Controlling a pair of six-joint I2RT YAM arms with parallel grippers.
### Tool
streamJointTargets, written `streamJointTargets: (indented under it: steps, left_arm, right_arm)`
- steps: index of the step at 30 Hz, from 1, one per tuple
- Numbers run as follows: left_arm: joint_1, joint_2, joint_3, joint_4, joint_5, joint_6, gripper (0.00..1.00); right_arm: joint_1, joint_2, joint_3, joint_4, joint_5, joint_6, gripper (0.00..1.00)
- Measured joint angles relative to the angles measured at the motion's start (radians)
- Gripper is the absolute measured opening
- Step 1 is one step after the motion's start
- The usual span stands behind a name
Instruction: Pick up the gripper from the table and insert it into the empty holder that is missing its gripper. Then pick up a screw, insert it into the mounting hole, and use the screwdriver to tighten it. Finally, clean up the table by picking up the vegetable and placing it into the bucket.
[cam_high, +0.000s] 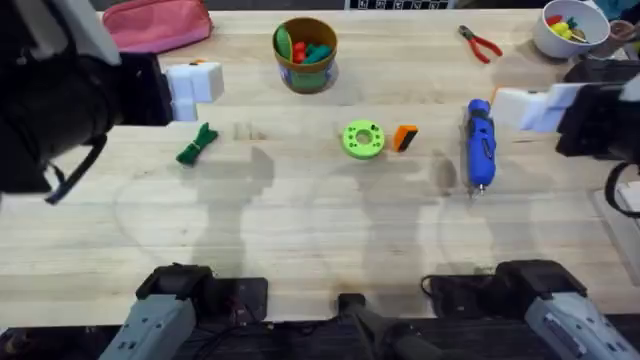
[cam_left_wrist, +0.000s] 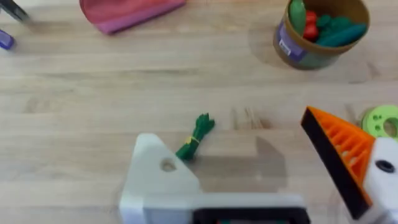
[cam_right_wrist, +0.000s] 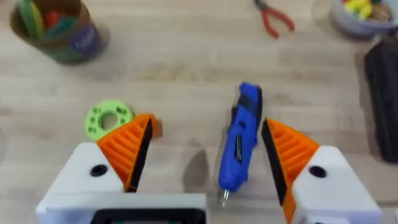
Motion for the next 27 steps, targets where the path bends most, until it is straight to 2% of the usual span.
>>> streamJointTargets:
  steps: [5, 10, 20, 24, 27]
  left_arm:
    - [0.0, 0.122, 0.097, -0.121, 0.001, 0.0, 0.985]
    - [0.0, 0.225, 0.118, -0.22, 0.001, 0.0, 0.985]
    - [0.0, 0.346, 0.117, -0.227, 0.0, 0.002, 0.985]
    - [0.0, 0.347, 0.118, -0.193, -0.013, 0.067, 0.985]
    - [0.015, 0.358, 0.126, -0.21, -0.019, 0.134, 0.985]
  right_arm:
    - [0.0, 0.117, 0.039, -0.125, 0.0, 0.0, 0.992]
    - [0.0, 0.193, 0.04, -0.166, 0.0, 0.0, 0.992]
    - [0.0, 0.208, 0.041, -0.164, 0.0, 0.0, 0.994]
    - [0.0, 0.208, 0.041, -0.164, 0.0, 0.0, 0.994]
    - [0.0, 0.208, 0.041, -0.164, 0.0, 0.0, 0.994]
